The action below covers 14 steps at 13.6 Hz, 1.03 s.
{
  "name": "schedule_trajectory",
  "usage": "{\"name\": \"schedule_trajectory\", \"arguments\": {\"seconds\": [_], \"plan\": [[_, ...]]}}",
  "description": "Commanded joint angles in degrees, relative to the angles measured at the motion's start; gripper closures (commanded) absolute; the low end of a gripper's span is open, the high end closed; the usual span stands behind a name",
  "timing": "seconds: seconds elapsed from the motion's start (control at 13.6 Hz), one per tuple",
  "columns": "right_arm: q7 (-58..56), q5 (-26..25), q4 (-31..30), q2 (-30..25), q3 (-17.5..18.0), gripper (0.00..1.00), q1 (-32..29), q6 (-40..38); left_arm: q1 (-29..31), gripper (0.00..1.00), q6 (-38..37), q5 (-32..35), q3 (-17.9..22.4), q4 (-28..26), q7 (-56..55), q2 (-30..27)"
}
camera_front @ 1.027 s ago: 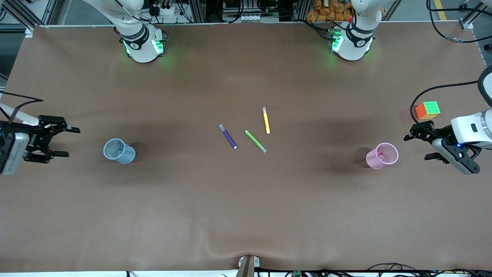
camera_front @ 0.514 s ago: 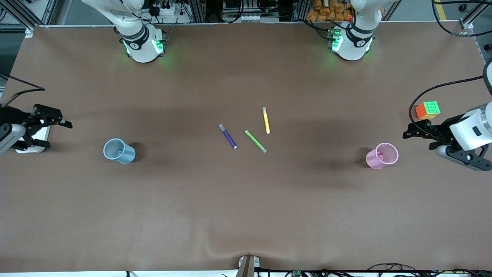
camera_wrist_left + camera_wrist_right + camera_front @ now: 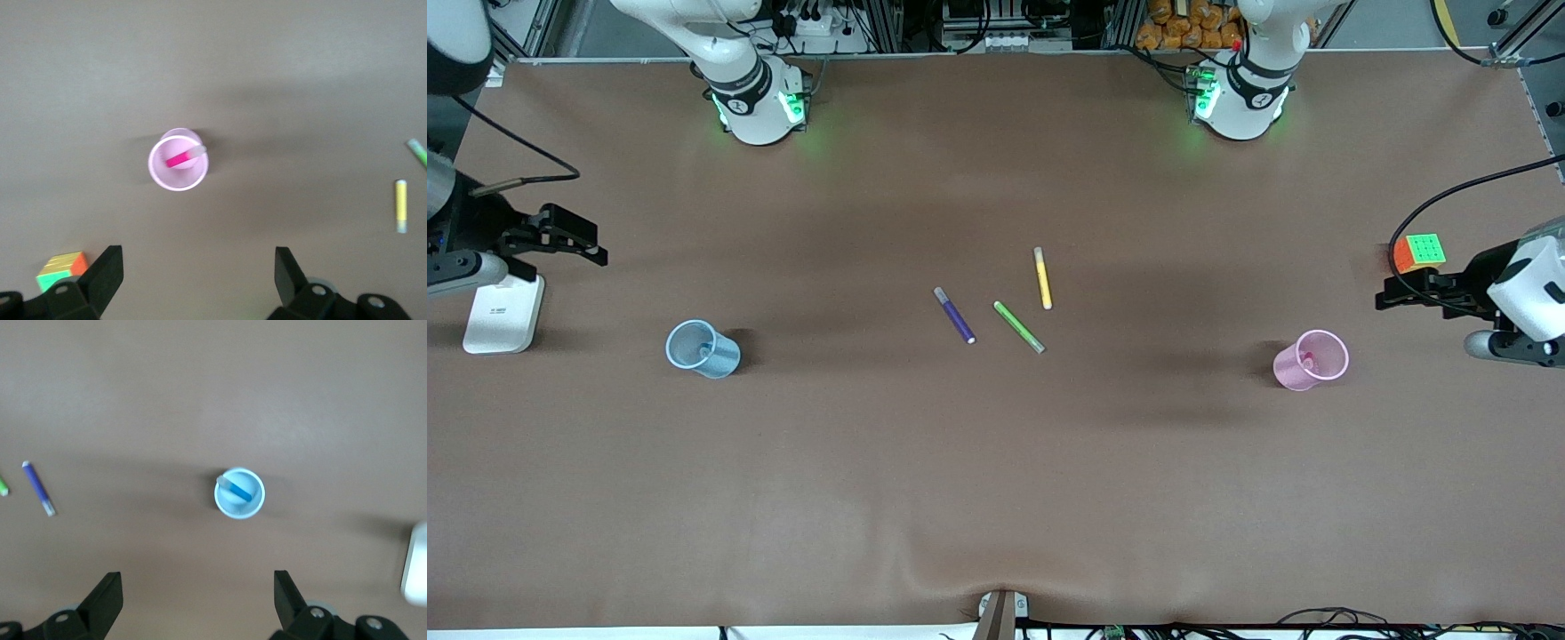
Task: Place pink and blue markers in matching cups
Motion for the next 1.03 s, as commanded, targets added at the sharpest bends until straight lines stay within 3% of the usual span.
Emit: {"name": "schedule_trajectory", "arguments": {"seconds": [0.0,0.37,0.59,0.95], "plan": [[11.0,-1.7,1.4,-1.0,-0.4,0.0,0.1,-3.5,0.0,0.0,-1.5,2.5,-0.1,0.7,-0.1,-1.4],[12.7,-1.9,5.4,-0.2,-1.4,0.0,-1.2,-6.2,1.8,0.0,-1.5,1.8,-0.5,0.8,2.9,-1.6],[14.9,-2.0,7.5,-0.2,-4.6,0.0,0.5,-10.9,1.8,0.0,-1.5,1.6,-0.6,1.2,2.3,-2.8],[10.1,-2.6,7.2,-0.2,-4.3,0.0,1.3,-11.3,0.7,0.0,-1.5,1.6,-0.8,1.8,-9.9,-6.6]]}}
